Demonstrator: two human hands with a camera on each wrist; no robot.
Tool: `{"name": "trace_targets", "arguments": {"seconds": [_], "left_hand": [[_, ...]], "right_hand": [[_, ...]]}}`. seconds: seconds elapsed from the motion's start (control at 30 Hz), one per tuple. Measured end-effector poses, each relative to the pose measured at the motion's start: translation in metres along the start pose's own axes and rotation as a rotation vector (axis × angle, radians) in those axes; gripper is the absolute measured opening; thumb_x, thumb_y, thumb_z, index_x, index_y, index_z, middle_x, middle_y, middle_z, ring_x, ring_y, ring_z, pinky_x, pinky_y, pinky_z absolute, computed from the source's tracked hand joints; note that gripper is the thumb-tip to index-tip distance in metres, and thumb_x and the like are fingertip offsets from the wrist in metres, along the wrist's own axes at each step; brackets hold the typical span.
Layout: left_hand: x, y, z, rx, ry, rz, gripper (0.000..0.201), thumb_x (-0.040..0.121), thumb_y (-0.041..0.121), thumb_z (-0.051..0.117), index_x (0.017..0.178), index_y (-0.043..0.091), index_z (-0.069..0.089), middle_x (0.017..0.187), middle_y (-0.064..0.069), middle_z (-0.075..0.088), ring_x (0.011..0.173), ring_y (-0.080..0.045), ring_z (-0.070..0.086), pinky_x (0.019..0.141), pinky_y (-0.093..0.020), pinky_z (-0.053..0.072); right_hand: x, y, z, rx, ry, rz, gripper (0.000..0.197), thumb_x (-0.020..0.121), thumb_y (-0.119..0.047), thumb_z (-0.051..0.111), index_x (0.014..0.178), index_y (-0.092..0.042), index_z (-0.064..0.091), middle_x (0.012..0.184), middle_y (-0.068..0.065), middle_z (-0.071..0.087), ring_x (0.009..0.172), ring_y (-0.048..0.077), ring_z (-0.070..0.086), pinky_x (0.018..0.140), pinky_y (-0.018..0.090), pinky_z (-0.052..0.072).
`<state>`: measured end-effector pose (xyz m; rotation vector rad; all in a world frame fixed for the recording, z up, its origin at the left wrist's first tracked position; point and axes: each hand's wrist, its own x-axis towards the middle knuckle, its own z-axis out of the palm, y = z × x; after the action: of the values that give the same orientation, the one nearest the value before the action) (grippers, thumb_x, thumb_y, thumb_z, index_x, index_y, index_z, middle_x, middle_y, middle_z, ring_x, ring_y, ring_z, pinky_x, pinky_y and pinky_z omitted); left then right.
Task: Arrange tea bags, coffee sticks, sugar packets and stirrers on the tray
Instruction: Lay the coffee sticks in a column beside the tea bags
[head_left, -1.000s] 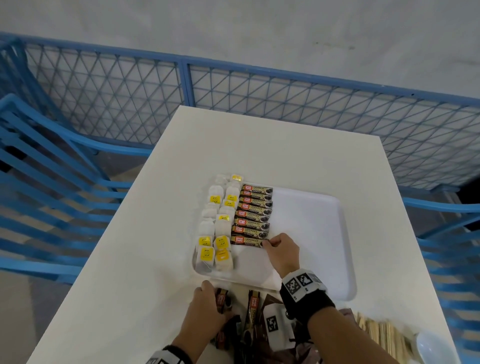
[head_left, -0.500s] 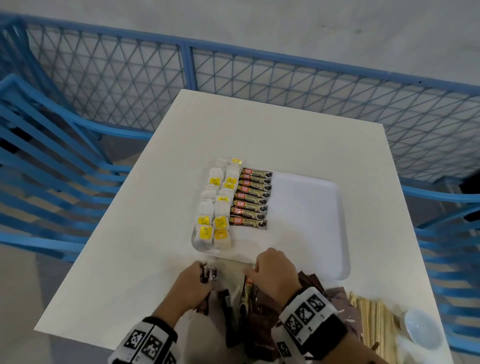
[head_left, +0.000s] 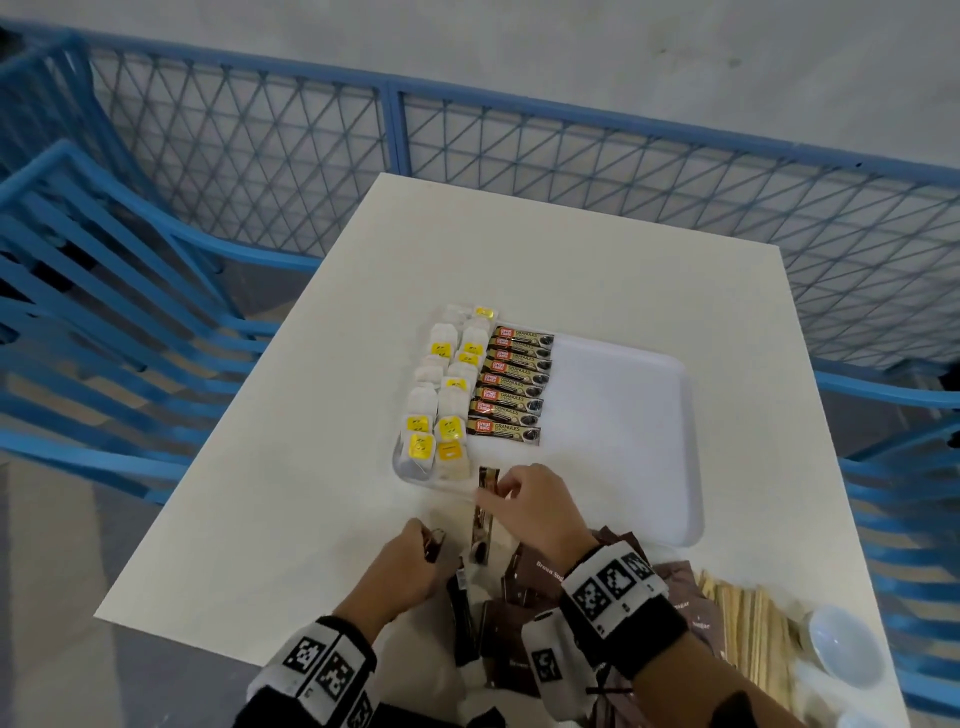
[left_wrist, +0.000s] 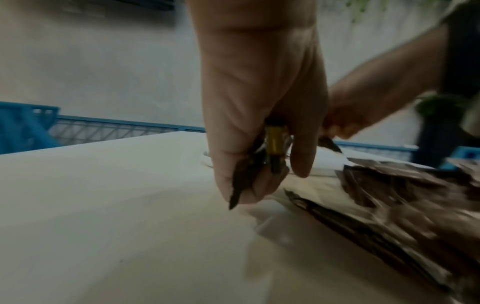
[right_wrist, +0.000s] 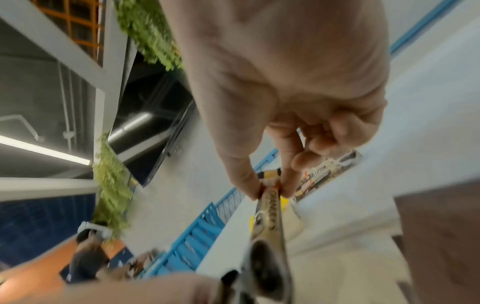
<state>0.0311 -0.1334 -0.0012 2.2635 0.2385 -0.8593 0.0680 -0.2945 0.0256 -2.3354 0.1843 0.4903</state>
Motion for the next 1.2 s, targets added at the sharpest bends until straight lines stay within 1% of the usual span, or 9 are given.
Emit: {"name": "trace_targets", "arguments": {"seconds": [0.13, 0.3, 0.43, 0.57, 0.67, 0.8, 0.9, 1.0, 1.2], "left_hand": [[0.007, 0.001, 0.01, 0.145, -0.047, 0.0, 0.053, 0.077, 0.047, 0.07, 0.108, 0.01, 0.047, 0.106, -0.003, 0.053, 0.089, -0.014, 0.048, 0.07, -0.02, 0.039], [0.007, 0.006, 0.008, 0.267, -0.082, 0.029, 0.033, 0.081, 0.033, 0.069, 0.1, 0.011, 0.054, 0.104, -0.006, 0.055, 0.1, -0.022, 0.054, 0.071, -0.021, 0.035], [0.001, 0.006, -0.005, 0.01, -0.059, 0.065, 0.023, 0.084, 0.024, 0.065, 0.072, 0.019, 0.045, 0.074, 0.005, 0.051, 0.071, -0.012, 0.05, 0.057, -0.019, 0.035], [-0.008, 0.012, -0.026, -0.416, -0.012, 0.056, 0.015, 0.082, 0.01, 0.056, 0.074, 0.013, 0.044, 0.07, -0.003, 0.062, 0.058, -0.014, 0.042, 0.058, -0.025, 0.036], [-0.014, 0.022, -0.033, -0.533, 0.012, 0.149, 0.018, 0.091, 0.021, 0.057, 0.077, 0.013, 0.05, 0.058, 0.003, 0.054, 0.054, -0.008, 0.045, 0.059, -0.021, 0.036], [-0.016, 0.034, -0.036, -0.519, 0.033, 0.2, 0.032, 0.09, 0.033, 0.057, 0.06, 0.023, 0.054, 0.05, 0.009, 0.048, 0.048, -0.004, 0.04, 0.054, -0.017, 0.034], [-0.014, 0.031, -0.038, -0.55, 0.096, 0.169, 0.027, 0.089, 0.029, 0.061, 0.063, 0.021, 0.058, 0.05, 0.009, 0.049, 0.042, -0.004, 0.038, 0.047, -0.018, 0.032], [-0.013, 0.027, -0.041, -0.625, 0.144, 0.148, 0.027, 0.088, 0.026, 0.062, 0.063, 0.019, 0.057, 0.048, 0.009, 0.049, 0.039, -0.003, 0.037, 0.044, -0.017, 0.029], [-0.009, 0.028, -0.043, -0.705, 0.149, 0.143, 0.028, 0.09, 0.023, 0.059, 0.064, 0.015, 0.056, 0.052, 0.006, 0.047, 0.045, -0.006, 0.038, 0.047, -0.016, 0.031]], "right_hand": [[-0.009, 0.0, -0.017, 0.303, 0.011, 0.039, 0.028, 0.085, -0.037, 0.06, 0.092, -0.01, 0.056, 0.079, -0.002, 0.059, 0.068, 0.009, 0.051, 0.06, 0.019, 0.038], [-0.021, 0.006, -0.026, 0.612, -0.051, 0.069, 0.024, 0.092, -0.024, 0.056, 0.097, -0.006, 0.042, 0.08, 0.012, 0.064, 0.063, 0.015, 0.06, 0.052, 0.02, 0.049], [-0.032, 0.014, -0.028, 0.564, -0.082, 0.017, 0.018, 0.093, -0.027, 0.053, 0.097, -0.012, 0.044, 0.073, 0.006, 0.059, 0.053, 0.018, 0.056, 0.052, 0.022, 0.045], [-0.039, 0.018, -0.027, 0.411, -0.16, -0.001, 0.014, 0.095, -0.029, 0.05, 0.102, -0.017, 0.049, 0.075, -0.002, 0.055, 0.049, 0.008, 0.051, 0.052, 0.019, 0.042], [-0.041, 0.014, -0.028, 0.382, -0.288, -0.011, 0.015, 0.097, -0.021, 0.045, 0.111, -0.024, 0.051, 0.089, -0.004, 0.054, 0.063, 0.007, 0.055, 0.058, 0.017, 0.044], [-0.038, 0.009, -0.031, 0.377, -0.372, -0.076, 0.029, 0.096, -0.01, 0.044, 0.117, -0.028, 0.054, 0.087, -0.007, 0.056, 0.066, -0.002, 0.056, 0.065, 0.011, 0.045], [-0.033, 0.012, -0.027, 0.602, -0.319, -0.041, 0.023, 0.092, -0.004, 0.053, 0.108, -0.019, 0.062, 0.084, 0.001, 0.064, 0.069, 0.004, 0.062, 0.071, 0.018, 0.051], [-0.026, 0.017, -0.023, 0.938, -0.247, 0.086, 0.014, 0.086, 0.001, 0.059, 0.098, -0.002, 0.064, 0.079, 0.012, 0.066, 0.066, 0.012, 0.065, 0.065, 0.02, 0.054], [-0.01, 0.018, -0.02, 1.106, -0.22, 0.172, 0.018, 0.085, 0.008, 0.055, 0.097, 0.002, 0.066, 0.078, 0.013, 0.069, 0.068, 0.015, 0.069, 0.065, 0.018, 0.057]]}}
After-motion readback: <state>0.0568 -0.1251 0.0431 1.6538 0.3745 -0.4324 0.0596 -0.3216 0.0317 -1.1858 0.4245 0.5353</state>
